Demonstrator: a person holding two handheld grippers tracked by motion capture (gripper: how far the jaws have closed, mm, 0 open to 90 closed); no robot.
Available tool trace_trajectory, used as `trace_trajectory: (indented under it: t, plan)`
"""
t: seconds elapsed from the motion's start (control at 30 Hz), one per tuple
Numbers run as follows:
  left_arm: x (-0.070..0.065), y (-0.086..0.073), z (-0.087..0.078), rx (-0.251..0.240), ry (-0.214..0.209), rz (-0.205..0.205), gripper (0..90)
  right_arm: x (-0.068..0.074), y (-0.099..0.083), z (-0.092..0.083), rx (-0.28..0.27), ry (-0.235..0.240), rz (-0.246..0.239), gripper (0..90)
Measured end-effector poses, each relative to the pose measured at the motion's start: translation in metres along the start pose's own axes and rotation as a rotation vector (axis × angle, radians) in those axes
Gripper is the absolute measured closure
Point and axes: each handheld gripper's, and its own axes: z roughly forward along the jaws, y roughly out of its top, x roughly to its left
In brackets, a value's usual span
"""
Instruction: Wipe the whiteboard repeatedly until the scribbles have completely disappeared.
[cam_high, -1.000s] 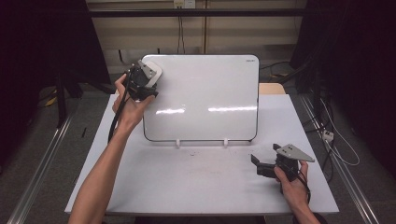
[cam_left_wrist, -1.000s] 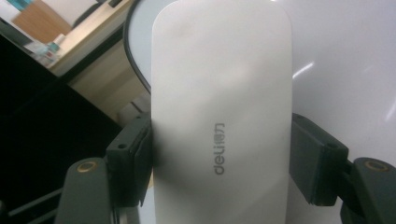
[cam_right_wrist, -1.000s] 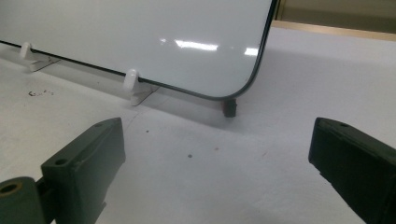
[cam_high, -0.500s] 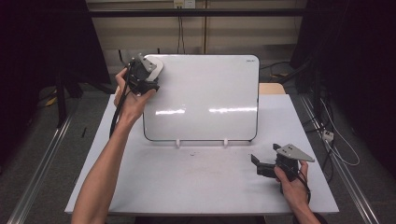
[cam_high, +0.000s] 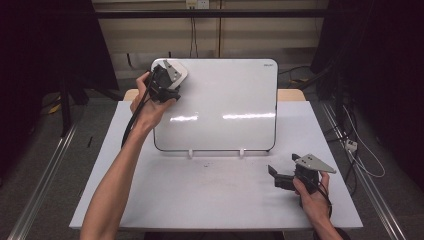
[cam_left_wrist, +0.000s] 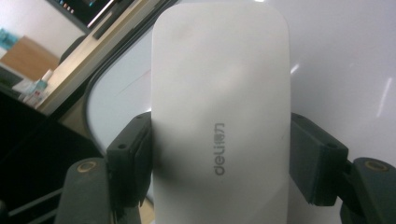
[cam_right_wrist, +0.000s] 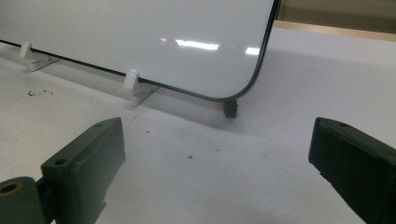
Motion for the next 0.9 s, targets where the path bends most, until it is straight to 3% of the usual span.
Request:
trace_trajectory:
  t: [0.13, 0.3, 0.57, 0.63, 0.9]
  plan:
    - [-0.006, 0.006, 0.002, -0.007, -0.015, 0.022, 31.1, 0.0, 0.0, -0.001, 0.0, -0.001, 0.001, 3.9]
    - [-0.001, 0.004, 0.001, -0.001, -0.037, 0.009, 31.1, -0.001, -0.001, -0.002, -0.005, -0.001, 0.0, 3.9]
    - [0.021, -0.003, -0.003, 0.004, -0.024, -0.116, 31.1, 0.0, 0.0, -0.002, -0.005, 0.002, 0.004, 3.8]
    - [0.023, -0.004, -0.004, 0.002, -0.014, -0.128, 31.1, 0.0, 0.0, 0.0, -0.005, 0.002, 0.001, 3.9]
    - [0.034, -0.019, -0.01, -0.068, -0.114, -0.207, 31.2, 0.0, 0.0, 0.001, -0.002, 0.0, 0.0, 3.9]
